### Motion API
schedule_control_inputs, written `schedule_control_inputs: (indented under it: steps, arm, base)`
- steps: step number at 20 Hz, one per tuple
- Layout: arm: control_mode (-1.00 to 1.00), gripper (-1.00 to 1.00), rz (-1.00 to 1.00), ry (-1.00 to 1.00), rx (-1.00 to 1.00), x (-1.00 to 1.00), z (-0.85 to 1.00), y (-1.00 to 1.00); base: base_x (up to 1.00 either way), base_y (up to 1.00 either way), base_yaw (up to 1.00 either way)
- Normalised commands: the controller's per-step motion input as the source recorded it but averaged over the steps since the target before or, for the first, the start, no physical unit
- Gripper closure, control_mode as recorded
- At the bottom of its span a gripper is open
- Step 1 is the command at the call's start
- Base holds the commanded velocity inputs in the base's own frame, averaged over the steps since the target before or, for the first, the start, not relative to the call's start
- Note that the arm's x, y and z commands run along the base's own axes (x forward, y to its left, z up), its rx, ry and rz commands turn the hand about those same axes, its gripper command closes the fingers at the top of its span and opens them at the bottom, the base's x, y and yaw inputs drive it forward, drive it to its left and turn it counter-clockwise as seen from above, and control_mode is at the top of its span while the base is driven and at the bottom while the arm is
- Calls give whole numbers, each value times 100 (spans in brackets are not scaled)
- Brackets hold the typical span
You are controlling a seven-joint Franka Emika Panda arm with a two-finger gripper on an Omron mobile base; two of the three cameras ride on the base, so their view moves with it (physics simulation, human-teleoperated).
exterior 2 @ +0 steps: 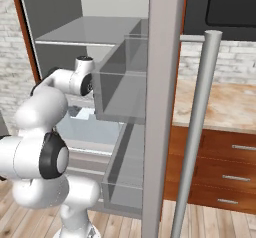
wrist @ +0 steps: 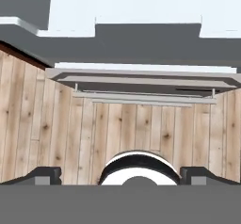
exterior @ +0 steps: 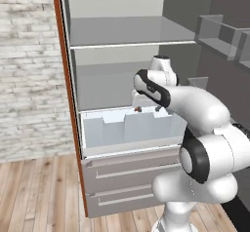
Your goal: Fully open the fridge drawer.
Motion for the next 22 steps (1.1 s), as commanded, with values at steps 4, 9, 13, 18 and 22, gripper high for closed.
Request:
schedule_control_inputs:
  steps: [4,9,13,18,22]
  arm:
    - [-100,-100,0,0,0,47,0,0]
    - [-100,-100,0,0,0,65,0,0]
    - [-100,-100,0,0,0,63,0,-1]
    - [-100,-100,0,0,0,49,0,0]
    - [-100,-100,0,0,0,45,0,0]
  base:
    - [0,0,0]
    - [0,0,0]
    - [0,0,0]
    - [0,0,0]
    - [0,0,0]
